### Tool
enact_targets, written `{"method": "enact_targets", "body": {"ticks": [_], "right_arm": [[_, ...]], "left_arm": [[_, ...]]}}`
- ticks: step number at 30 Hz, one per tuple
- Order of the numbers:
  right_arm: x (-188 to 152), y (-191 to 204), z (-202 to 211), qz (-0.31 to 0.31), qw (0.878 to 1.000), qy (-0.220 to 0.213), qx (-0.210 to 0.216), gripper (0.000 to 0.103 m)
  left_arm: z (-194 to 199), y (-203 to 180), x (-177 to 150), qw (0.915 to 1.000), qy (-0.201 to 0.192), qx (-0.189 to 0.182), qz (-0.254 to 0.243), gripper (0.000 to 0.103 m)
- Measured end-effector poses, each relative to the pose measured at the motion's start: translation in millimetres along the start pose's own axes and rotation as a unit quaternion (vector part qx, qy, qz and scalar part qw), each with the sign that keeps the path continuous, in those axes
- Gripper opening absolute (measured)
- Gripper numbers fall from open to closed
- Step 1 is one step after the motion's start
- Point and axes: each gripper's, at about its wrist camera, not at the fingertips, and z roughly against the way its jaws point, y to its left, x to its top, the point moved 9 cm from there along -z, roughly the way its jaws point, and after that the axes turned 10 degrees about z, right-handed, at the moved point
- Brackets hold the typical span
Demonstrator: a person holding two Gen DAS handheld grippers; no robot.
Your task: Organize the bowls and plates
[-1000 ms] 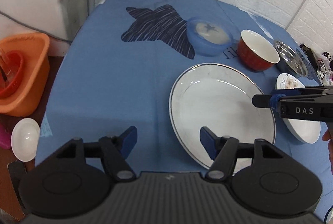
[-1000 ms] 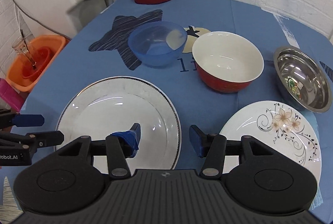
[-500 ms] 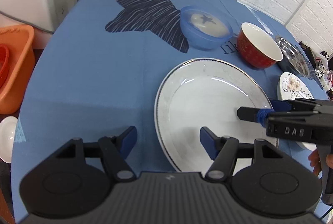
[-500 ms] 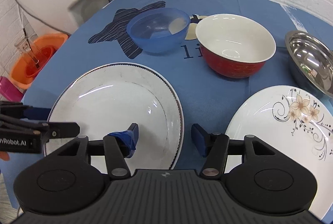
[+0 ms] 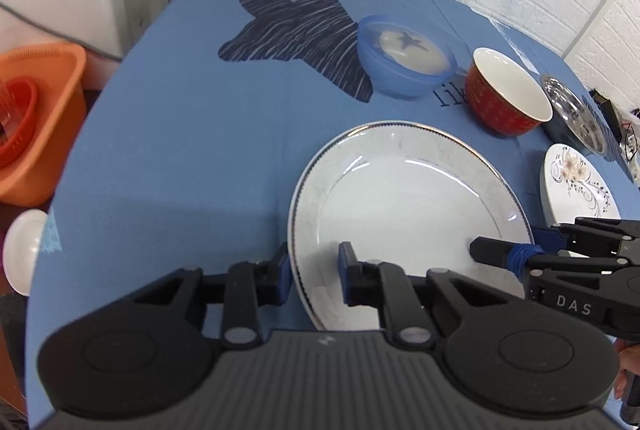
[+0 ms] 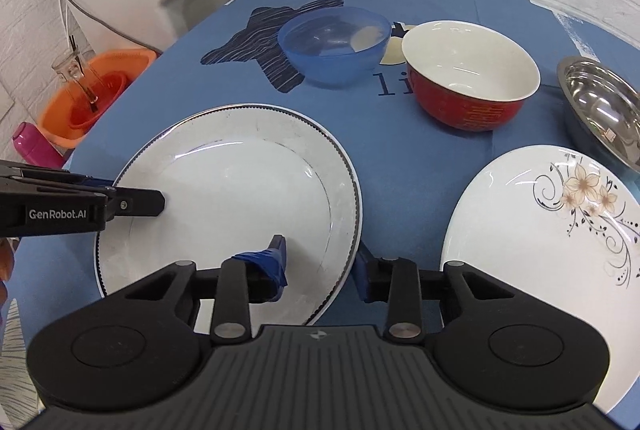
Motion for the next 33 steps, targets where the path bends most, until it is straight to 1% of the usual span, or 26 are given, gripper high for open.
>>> {"method": "enact_targets", "body": {"ticks": [3, 6, 8, 10, 14, 17, 20, 24, 28, 30, 33], "right_arm": [[3.7, 4.5, 9.0, -0.001, 1.0, -0.014, 0.002, 0.019], [6.9, 7.8, 20.7, 0.002, 0.999, -0.034, 0.0, 0.019], [3.7, 10.3, 27.7, 0.002, 0.999, -0.044, -0.001, 0.019], [-2.2, 13.6, 35.2, -0.003, 0.999, -0.052, 0.004, 0.02], [-21.6, 26.1, 58.8, -0.004, 0.997, -0.072, 0.011, 0.02], [-40.3, 39.0, 78.4, -0.004, 0.996, -0.084, 0.013, 0.021], [-59.2, 52.9, 91.1, 0.009, 0.996, -0.087, 0.011, 0.022], [-79.8, 66.1, 98.7, 0.016, 0.996, -0.09, 0.008, 0.022], [-97.9, 72.5, 96.3, 0.011, 0.996, -0.088, 0.01, 0.022], [-101.4, 77.5, 96.3, 0.024, 0.995, -0.092, 0.006, 0.022], [-104.3, 81.0, 94.6, 0.033, 0.995, -0.091, 0.002, 0.022]], "left_arm": [[13.8, -0.8, 1.5, 0.9999, -0.014, 0.004, -0.007, 0.013], [28.3, -4.6, 1.7, 0.9992, -0.03, 0.006, -0.025, 0.013], [37.1, -6.0, -3.0, 0.9991, -0.033, 0.003, -0.026, 0.013], [47.7, -7.9, -10.8, 0.9985, -0.045, 0.006, -0.032, 0.013], [73.5, -9.3, -34.8, 0.9974, -0.059, 0.0, -0.042, 0.013], [91.9, -8.0, -59.6, 0.9972, -0.061, -0.009, -0.043, 0.013], [105.3, -5.7, -84.6, 0.997, -0.062, -0.015, -0.044, 0.014], [114.4, -1.5, -115.4, 0.9967, -0.064, -0.015, -0.047, 0.014], [113.0, 3.5, -138.9, 0.9972, -0.057, -0.015, -0.046, 0.015], [116.2, 3.6, -144.6, 0.9959, -0.072, -0.009, -0.054, 0.015], [116.8, 6.5, -147.3, 0.9958, -0.076, -0.006, -0.051, 0.016]]}}
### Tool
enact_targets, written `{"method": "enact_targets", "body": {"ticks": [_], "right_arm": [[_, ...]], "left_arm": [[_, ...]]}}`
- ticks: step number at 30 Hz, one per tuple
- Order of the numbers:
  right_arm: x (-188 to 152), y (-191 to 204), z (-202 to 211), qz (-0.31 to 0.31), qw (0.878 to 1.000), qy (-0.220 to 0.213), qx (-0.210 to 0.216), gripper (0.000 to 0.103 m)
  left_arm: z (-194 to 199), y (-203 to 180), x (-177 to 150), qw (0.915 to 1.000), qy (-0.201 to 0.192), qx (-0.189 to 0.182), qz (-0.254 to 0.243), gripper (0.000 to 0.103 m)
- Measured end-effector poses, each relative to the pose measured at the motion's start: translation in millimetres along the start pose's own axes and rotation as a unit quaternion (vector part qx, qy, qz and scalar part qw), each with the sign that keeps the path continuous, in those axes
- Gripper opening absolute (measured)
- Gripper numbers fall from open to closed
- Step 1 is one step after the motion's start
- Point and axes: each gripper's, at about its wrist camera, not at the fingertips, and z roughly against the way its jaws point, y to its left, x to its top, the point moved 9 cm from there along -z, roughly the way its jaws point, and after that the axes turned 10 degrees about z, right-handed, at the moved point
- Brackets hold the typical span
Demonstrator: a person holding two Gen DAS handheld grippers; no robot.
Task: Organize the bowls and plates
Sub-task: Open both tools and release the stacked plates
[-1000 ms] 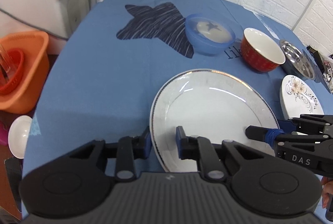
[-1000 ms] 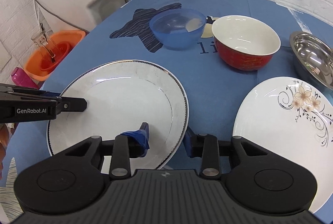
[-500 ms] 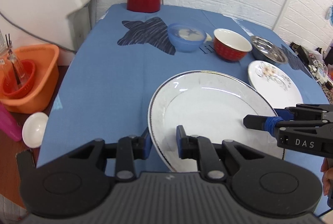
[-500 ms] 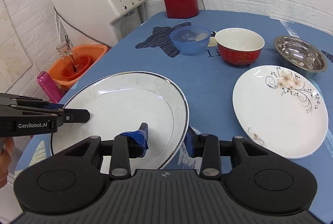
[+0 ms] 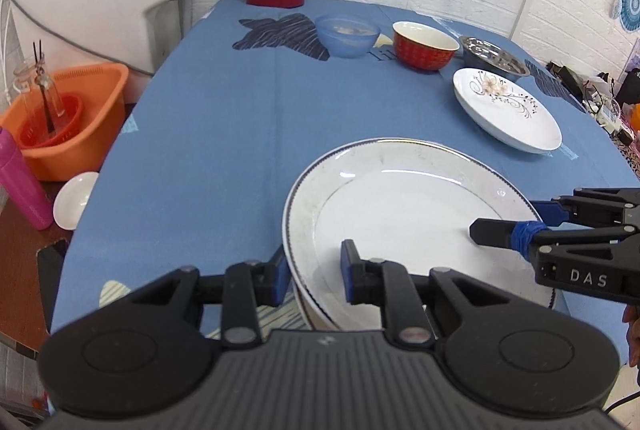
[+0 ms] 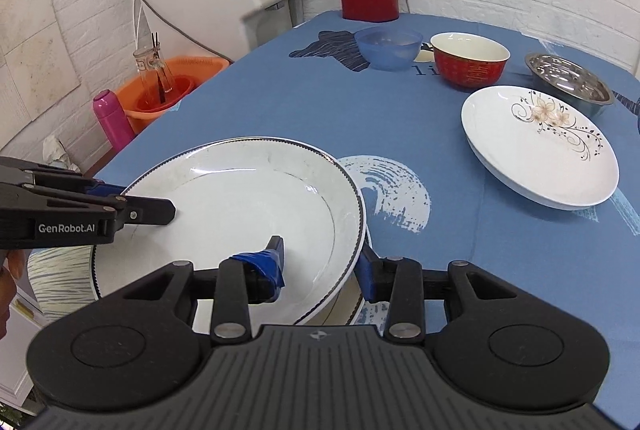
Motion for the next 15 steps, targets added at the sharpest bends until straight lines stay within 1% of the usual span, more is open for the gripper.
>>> {"method": "enact_targets", "body": {"ticks": [5, 9, 10, 12, 14, 15], "right_arm": [[-7.4, -0.1, 0.2, -0.023, 0.999, -0.005, 0.021, 0.024], [-7.8, 0.8, 0.6, -0.037, 0.999, -0.003, 0.028, 0.024], [-8.0, 0.7, 1.6, -0.039, 0.999, -0.003, 0.03, 0.024], [-7.3, -1.8, 5.5, -0.046, 0.999, -0.009, 0.028, 0.024], [-5.1, -7.0, 10.1, -0.055, 0.998, -0.015, 0.019, 0.025], [-5.1, -8.3, 10.4, -0.052, 0.998, -0.011, 0.019, 0.025]], "left_arm": [[-8.1, 6.4, -10.4, 0.9996, 0.02, -0.014, 0.014, 0.02], [-7.5, 5.7, -11.9, 0.9993, 0.026, -0.024, 0.014, 0.025], [-6.3, 6.1, -11.7, 0.999, 0.028, -0.03, 0.016, 0.027], [1.3, 7.1, -7.4, 0.9988, 0.018, -0.043, 0.017, 0.048], [13.2, 6.8, -0.6, 0.9988, 0.0, -0.049, 0.01, 0.049], [19.0, 7.0, 3.3, 0.9988, -0.008, -0.048, 0.007, 0.05]]}}
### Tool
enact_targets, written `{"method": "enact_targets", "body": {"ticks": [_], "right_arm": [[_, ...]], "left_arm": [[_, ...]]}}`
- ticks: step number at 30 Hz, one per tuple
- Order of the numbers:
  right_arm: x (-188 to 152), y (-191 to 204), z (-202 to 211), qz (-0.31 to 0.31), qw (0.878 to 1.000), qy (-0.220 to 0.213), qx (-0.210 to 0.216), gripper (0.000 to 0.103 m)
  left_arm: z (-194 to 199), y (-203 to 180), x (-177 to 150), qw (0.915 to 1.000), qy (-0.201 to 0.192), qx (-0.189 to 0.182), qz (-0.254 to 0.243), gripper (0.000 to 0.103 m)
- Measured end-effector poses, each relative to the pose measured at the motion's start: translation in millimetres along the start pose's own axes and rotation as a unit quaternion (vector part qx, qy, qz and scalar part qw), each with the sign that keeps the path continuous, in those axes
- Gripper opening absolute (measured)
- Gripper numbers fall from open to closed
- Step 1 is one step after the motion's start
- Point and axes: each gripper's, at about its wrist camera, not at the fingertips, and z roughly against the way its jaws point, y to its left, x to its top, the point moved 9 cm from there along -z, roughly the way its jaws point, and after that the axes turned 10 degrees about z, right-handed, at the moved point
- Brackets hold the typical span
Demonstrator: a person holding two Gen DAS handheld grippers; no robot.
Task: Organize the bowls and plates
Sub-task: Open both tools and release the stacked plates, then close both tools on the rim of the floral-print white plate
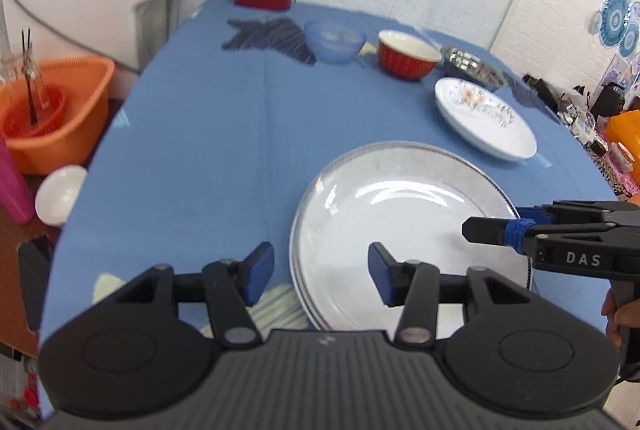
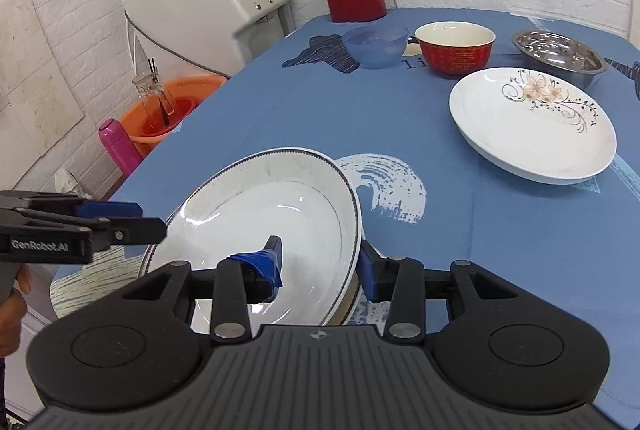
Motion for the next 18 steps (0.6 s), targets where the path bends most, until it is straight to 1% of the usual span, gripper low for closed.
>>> {"method": "enact_targets", "body": {"ticks": [3, 6, 7, 9, 12, 14, 16, 18], "right_arm": [[-2.4, 1.6, -0.1, 0.002, 1.0, 0.009, 0.008, 0.026], [-1.7, 10.1, -1.0, 0.052, 0.998, 0.028, -0.003, 0.027], [-1.2, 9.5, -0.6, 0.053, 0.998, 0.033, 0.0, 0.027], [-1.2, 2.3, 3.0, 0.035, 0.999, 0.031, 0.01, 0.027], [3.8, -13.3, 16.5, 0.016, 1.0, 0.004, 0.004, 0.027], [9.4, -25.9, 24.1, -0.001, 1.0, -0.005, 0.005, 0.027], [15.9, -41.0, 30.0, -0.009, 1.0, -0.011, -0.007, 0.027], [22.9, -62.1, 37.2, -0.012, 0.999, -0.016, -0.031, 0.027]], "left_arm": [[11.3, -1.3, 13.8, 0.9999, -0.016, 0.0, 0.001, 0.051], [13.4, -5.4, 25.6, 0.9997, -0.023, 0.0, 0.003, 0.052], [13.1, -7.7, 28.1, 0.9997, -0.026, 0.001, 0.001, 0.052], [11.7, -14.3, 32.0, 0.9996, -0.028, -0.001, -0.003, 0.052], [8.6, -23.5, 35.5, 0.9996, -0.027, -0.009, -0.007, 0.053], [4.3, -30.5, 39.3, 0.9996, -0.024, -0.013, -0.01, 0.053], [-4.2, -40.6, 45.1, 0.9996, -0.018, -0.019, -0.011, 0.053], [-14.4, -53.1, 50.9, 0.9995, -0.008, -0.028, -0.013, 0.053]]}}
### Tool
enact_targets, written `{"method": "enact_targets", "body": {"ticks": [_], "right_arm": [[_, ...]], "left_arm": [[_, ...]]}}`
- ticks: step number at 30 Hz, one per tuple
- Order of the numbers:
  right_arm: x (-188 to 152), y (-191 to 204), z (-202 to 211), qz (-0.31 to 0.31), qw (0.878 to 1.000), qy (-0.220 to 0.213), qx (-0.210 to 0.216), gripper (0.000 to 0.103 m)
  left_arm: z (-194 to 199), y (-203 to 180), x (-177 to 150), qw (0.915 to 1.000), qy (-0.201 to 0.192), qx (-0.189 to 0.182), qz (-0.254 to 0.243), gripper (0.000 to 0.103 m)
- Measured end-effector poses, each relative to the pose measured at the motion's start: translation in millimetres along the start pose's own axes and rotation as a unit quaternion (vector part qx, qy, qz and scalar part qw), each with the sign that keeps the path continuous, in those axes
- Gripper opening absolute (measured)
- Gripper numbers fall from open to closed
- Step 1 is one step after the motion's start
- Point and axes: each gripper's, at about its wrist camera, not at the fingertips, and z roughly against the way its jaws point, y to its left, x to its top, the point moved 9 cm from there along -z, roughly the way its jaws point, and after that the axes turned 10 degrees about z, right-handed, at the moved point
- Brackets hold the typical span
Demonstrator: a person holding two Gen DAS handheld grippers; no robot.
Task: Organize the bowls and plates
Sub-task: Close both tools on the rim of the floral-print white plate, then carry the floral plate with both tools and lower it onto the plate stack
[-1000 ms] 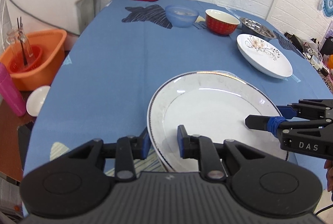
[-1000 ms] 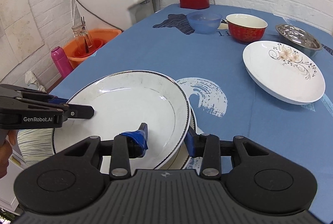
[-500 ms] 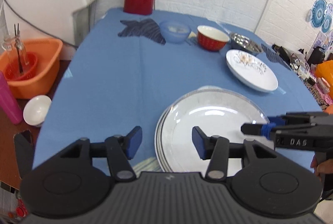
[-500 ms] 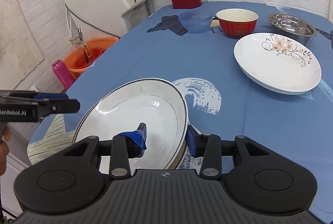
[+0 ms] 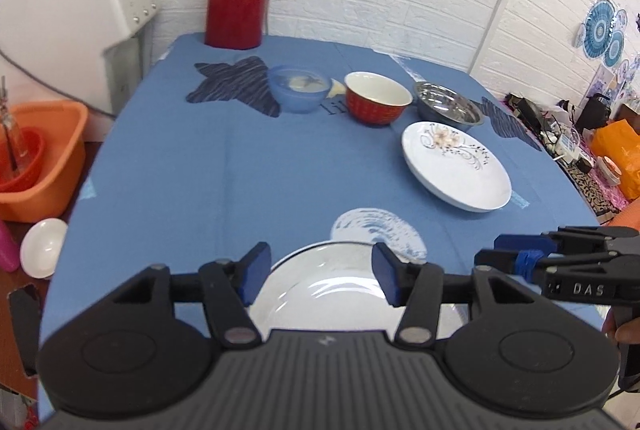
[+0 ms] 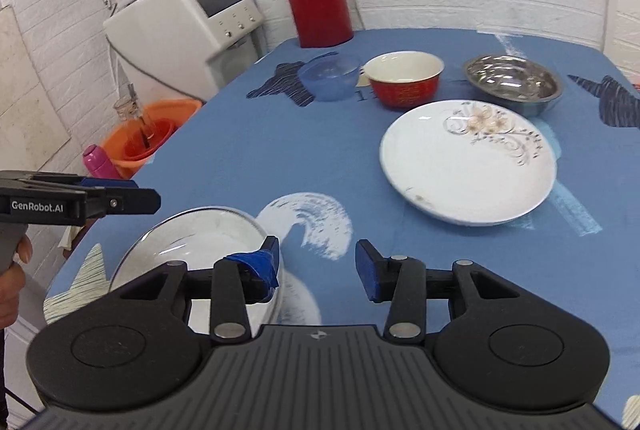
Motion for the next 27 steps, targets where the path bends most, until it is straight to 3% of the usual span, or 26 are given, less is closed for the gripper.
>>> {"method": "enact_targets", "body": {"ticks": [6, 10, 14, 21, 26, 27], "right_arm": [[23.1, -83.2, 5.3, -0.041, 0.997, -0.004, -0.068, 0.028], [28.7, -137.8, -13.2, -0.076, 0.991, 0.023, -0.105, 0.029], [27.8, -175.5, -44.7, -0.108, 0.986, 0.053, -0.118, 0.032], [18.9, -193.4, -89.1, -0.115, 0.982, 0.103, -0.108, 0.034], [17.8, -182.7, -93.0, -0.065, 0.989, 0.091, -0.098, 0.039], [17.8, -180.4, -92.9, -0.056, 0.99, 0.089, -0.093, 0.039]], "left_arm": [[-53.0, -43.4, 22.2, 0.9988, 0.041, -0.022, -0.015, 0.055], [-101.5, -75.3, 38.2, 0.9953, 0.082, -0.052, -0.01, 0.055], [-150.0, -98.7, 48.7, 0.9919, 0.114, -0.055, 0.002, 0.055], [-210.6, -112.3, 50.5, 0.9862, 0.158, -0.042, 0.022, 0.055], [-223.1, -118.0, 46.8, 0.9869, 0.157, -0.036, 0.008, 0.055], [-223.4, -119.2, 47.2, 0.9875, 0.154, -0.034, 0.005, 0.048]]}}
